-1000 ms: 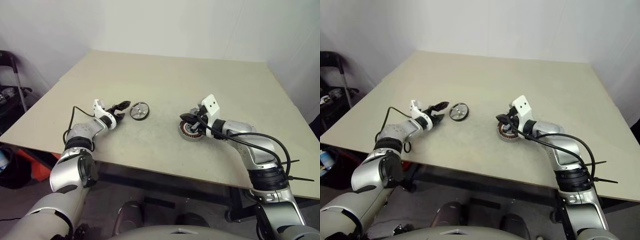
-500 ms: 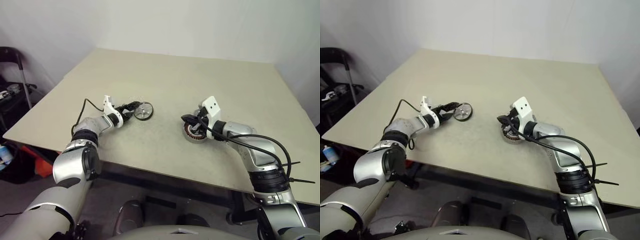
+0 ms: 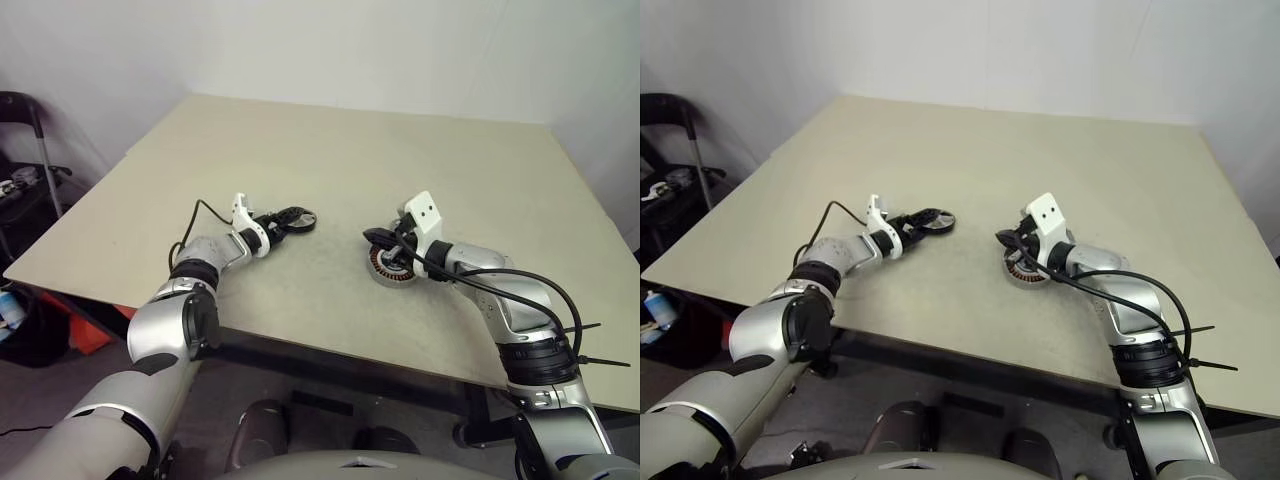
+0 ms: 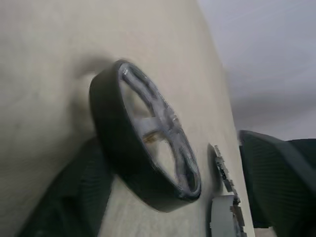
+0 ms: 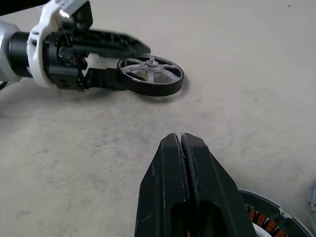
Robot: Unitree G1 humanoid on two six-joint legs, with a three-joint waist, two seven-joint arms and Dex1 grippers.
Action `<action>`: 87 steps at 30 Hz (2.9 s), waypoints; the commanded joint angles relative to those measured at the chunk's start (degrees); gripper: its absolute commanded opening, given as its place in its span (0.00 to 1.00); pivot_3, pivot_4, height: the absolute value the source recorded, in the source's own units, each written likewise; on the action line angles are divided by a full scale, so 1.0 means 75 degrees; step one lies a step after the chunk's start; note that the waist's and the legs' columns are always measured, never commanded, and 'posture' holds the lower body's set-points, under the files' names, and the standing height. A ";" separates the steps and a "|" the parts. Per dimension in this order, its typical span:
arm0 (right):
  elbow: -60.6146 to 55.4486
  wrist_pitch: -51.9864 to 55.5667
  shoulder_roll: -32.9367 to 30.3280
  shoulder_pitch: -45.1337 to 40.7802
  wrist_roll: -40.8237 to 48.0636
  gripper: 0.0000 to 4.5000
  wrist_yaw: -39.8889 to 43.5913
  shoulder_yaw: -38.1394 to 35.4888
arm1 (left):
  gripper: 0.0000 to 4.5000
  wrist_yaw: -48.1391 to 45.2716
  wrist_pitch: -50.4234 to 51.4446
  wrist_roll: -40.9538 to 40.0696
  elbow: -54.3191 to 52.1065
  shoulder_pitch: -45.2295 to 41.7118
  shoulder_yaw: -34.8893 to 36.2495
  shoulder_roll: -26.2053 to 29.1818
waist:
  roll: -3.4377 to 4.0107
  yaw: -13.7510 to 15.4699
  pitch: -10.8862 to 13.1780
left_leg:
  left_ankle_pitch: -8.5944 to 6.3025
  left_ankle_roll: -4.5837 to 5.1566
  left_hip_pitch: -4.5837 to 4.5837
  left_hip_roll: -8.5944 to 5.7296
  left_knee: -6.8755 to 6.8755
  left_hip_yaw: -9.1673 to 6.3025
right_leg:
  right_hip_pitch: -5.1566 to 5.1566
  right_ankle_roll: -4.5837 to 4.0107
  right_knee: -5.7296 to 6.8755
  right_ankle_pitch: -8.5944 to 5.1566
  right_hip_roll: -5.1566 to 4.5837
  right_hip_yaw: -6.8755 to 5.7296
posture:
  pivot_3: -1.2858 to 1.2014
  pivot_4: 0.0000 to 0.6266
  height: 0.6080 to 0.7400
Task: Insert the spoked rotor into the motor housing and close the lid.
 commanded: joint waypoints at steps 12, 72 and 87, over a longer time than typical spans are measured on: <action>-0.0118 -0.0253 -0.0077 -0.0248 -0.0015 0.00 -0.0139 -0.0184 | 0.29 0.0084 0.0015 -0.0015 0.0047 -0.0063 0.0112 -0.0076 | -0.0002 -0.0020 0.0001 | -0.0006 0.0012 -0.0016 0.0002 0.0000 0.0000 | -0.0017 0.0000 0.0000 0.0001 -0.0001 -0.0007 | 0.52 0.00 1.00; -0.1451 0.0578 -0.1972 0.1670 0.0150 0.00 -0.0068 -0.1586 | 0.07 -0.3069 0.2921 -0.0929 -0.2171 -0.0194 -0.1383 -0.1463 | 0.0001 -0.0148 0.0005 | -0.0034 0.0121 -0.0102 -0.0002 0.0026 0.0002 | -0.0059 0.0004 -0.0011 0.0004 -0.0038 -0.0060 | 0.52 0.00 1.00; -0.2796 0.0730 -0.1993 0.3005 0.0802 0.00 -0.0101 -0.2304 | 0.07 -0.3662 0.2429 -0.0066 -0.1305 -0.0207 -0.2445 -0.1958 | 0.0008 -0.0178 0.0004 | -0.0026 0.0098 -0.0029 -0.0003 0.0026 0.0002 | 0.0006 0.0009 -0.0021 0.0003 -0.0039 -0.0059 | 0.52 0.00 1.00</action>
